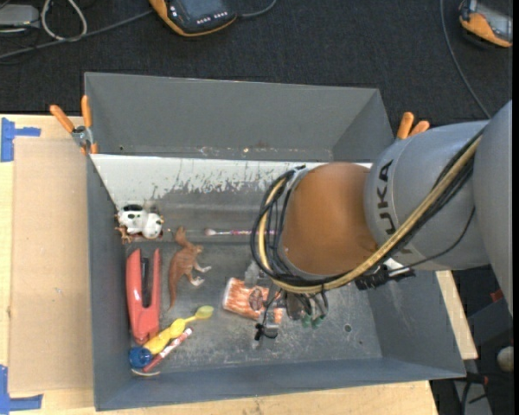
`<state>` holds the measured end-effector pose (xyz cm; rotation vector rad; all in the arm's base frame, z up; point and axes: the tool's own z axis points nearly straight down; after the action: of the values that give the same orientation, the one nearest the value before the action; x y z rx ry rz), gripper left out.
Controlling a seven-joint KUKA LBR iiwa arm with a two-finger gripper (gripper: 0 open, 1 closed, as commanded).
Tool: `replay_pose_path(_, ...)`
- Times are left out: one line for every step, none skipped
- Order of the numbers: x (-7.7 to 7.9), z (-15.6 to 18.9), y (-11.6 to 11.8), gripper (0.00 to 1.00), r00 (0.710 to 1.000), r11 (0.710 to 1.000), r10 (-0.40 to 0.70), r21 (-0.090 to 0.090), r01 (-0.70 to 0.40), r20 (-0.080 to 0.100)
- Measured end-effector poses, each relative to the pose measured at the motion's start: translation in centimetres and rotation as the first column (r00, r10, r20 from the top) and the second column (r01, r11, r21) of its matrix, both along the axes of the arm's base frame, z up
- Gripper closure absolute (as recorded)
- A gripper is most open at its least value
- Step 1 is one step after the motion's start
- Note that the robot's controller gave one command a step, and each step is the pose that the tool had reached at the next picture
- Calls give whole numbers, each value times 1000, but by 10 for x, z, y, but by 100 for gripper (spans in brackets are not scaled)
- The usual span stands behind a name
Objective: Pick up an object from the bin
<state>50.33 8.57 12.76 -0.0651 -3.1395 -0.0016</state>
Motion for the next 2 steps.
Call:
replay_pose_path(9, -12, -49, 0, 993, 993, 119, 3, -119, 9)
replay_pose_path(16, -48, -77, 0, 996, 996, -92, -1, 92, -5)
